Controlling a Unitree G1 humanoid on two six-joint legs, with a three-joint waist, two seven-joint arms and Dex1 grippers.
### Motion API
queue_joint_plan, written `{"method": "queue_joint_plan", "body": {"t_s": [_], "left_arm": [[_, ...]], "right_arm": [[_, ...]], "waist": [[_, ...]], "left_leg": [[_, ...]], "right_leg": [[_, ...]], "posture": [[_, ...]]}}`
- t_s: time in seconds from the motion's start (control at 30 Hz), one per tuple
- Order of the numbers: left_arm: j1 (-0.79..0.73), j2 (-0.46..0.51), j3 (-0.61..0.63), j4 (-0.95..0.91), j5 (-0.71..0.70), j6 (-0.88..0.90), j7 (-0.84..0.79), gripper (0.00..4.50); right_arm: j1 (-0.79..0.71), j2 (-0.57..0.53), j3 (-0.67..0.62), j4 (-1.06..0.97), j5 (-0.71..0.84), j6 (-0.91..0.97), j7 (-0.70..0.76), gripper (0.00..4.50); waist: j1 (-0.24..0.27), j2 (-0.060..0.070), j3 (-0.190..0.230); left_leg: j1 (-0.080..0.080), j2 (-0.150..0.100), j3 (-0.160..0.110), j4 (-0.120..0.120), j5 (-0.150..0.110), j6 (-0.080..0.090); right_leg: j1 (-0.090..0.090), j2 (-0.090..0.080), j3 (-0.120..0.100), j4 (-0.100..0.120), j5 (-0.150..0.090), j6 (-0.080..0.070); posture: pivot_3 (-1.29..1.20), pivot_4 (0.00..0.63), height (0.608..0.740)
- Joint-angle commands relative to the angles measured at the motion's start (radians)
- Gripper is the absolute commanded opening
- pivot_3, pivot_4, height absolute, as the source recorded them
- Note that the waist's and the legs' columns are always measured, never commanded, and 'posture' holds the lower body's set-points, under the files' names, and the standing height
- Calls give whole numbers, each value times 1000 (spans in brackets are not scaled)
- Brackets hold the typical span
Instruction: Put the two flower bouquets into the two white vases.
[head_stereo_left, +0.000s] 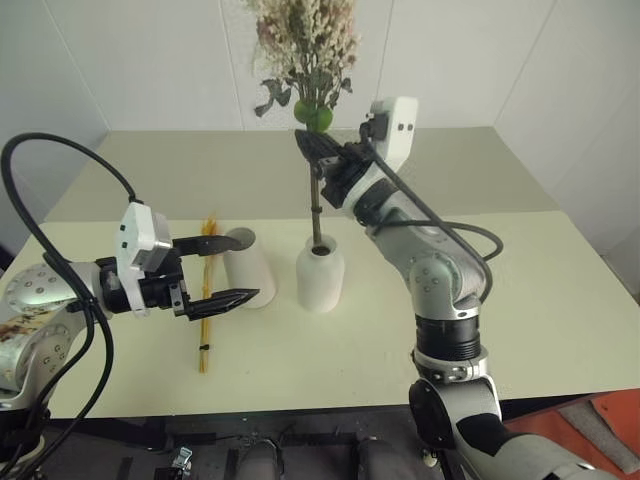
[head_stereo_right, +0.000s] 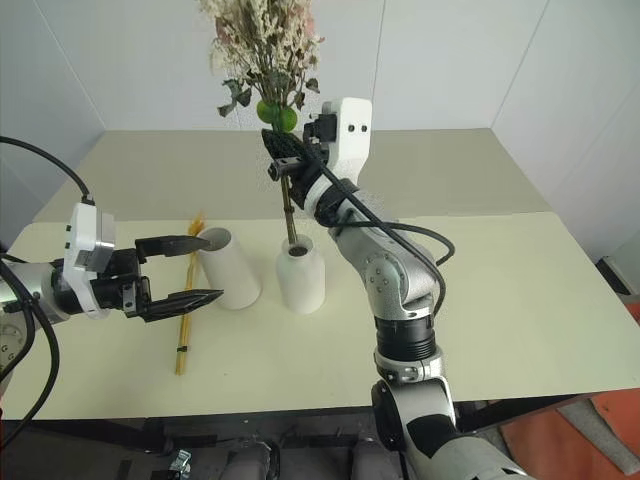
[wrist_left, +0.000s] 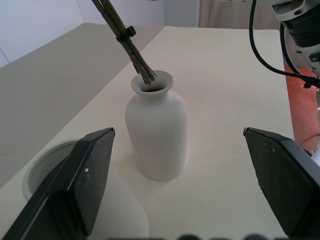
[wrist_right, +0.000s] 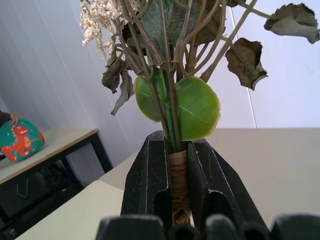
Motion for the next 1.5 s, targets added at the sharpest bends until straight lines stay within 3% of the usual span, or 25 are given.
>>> {"method": "queue_joint_plan", "body": {"t_s": [0.03,0.3,0.7,1.0,1.4,1.43,1.5], "left_arm": [[7,19,47,-28,-18,3,2,4500],[12,31,55,-27,-18,1,-3,4500],[-7,37,42,-12,-11,-7,-18,4500],[-18,39,35,-8,-8,-4,-27,4500],[-40,34,11,9,0,-7,-34,4500],[-41,33,8,9,0,-8,-33,4500],[-41,30,6,7,-1,-9,-30,4500]], "right_arm": [[35,3,27,-50,-21,-94,34,228],[133,-1,90,-91,-46,-156,85,228],[219,-3,152,1,-155,-356,145,228],[283,-16,165,-32,-167,-373,167,228],[334,-95,140,-152,-134,-341,201,4232],[347,-114,135,-167,-128,-331,209,4487],[367,-143,125,-189,-111,-311,217,4487]], "waist": [[0,0,0],[0,0,0],[0,0,0],[1,0,0],[1,0,0],[1,0,0],[2,0,0]], "left_leg": [[0,0,0,0,0,0],[0,0,0,0,0,0],[1,0,0,0,0,0],[1,0,0,0,0,0],[1,0,0,0,0,0],[1,0,0,0,0,0],[1,0,0,0,0,0]], "right_leg": [[0,0,0,0,0,0],[0,0,0,0,0,0],[0,0,0,0,0,0],[0,0,0,0,0,0],[0,0,0,0,0,0],[0,0,0,0,0,0],[1,0,0,0,0,0]], "posture": [[0,150,740],[0,150,740],[0,150,740],[0,150,740],[0,150,740],[0,150,740],[0,150,740]]}}
